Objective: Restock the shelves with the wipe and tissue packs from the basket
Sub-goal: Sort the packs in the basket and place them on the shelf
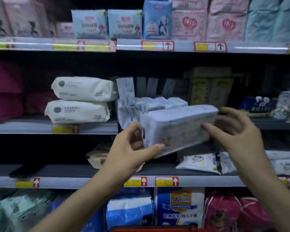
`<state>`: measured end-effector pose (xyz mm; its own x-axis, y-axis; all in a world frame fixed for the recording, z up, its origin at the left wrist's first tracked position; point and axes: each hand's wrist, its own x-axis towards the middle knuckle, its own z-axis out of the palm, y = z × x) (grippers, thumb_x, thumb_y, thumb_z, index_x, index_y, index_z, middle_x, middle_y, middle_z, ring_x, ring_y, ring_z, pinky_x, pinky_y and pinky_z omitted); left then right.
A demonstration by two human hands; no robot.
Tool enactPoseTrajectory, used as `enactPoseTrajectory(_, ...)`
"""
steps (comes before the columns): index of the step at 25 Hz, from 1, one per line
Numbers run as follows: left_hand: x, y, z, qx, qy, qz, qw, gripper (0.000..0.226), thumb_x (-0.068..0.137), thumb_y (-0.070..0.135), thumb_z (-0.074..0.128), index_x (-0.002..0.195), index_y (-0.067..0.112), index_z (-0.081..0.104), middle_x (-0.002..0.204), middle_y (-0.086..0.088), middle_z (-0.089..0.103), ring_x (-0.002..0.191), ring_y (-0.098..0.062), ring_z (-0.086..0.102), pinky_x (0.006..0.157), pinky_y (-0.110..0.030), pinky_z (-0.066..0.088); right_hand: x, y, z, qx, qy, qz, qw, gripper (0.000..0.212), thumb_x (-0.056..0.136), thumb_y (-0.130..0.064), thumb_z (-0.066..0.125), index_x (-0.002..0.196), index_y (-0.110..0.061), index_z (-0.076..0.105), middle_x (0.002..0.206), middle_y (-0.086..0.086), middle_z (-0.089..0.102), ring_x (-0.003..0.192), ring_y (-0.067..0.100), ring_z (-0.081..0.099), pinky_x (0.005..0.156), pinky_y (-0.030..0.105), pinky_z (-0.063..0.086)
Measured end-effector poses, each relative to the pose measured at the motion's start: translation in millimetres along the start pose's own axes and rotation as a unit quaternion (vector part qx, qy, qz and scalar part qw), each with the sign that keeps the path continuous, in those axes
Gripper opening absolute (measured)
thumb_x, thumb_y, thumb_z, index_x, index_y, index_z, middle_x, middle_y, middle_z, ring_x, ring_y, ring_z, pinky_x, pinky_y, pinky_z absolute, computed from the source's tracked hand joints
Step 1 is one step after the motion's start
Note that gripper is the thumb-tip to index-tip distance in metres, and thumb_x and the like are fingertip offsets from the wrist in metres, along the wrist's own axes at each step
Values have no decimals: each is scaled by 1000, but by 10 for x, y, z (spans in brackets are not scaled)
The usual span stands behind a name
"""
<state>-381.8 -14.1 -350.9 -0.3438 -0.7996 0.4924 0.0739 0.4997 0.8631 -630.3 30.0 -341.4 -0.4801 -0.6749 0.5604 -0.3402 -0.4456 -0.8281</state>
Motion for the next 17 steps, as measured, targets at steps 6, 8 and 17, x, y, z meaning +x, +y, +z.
enactPoseTrajectory(6, 107, 61, 338, 10, 202, 97, 974, 31, 80, 24, 88, 96, 35, 63, 101, -9, 71, 85, -27, 71, 70, -48, 60, -340, -634, 634, 113, -90, -39, 989, 42, 81, -51, 78, 116, -32, 65, 110, -8, 74, 101, 7, 73, 82, 34, 63)
enactPoseTrajectory(8, 222, 36, 375, -4, 236, 110, 965, 36, 78, 16, 84, 90, 38, 58, 100, -15, 67, 78, -28, 68, 58, -37, 54, -313, -695, 788, 120, -120, -61, 984, 60, 74, -49, 84, 128, -35, 62, 118, -12, 72, 107, 2, 71, 80, 23, 61)
enactPoseTrajectory(17, 973, 189, 102, 146, 206, 115, 961, 32, 95, 20, 69, 125, 30, 62, 120, 13, 61, 103, -4, 67, 86, -25, 60, 806, -616, 1363, -7, -100, -95, 990, 46, 88, -7, 79, 130, -22, 68, 103, -14, 73, 94, -3, 71, 69, 13, 55)
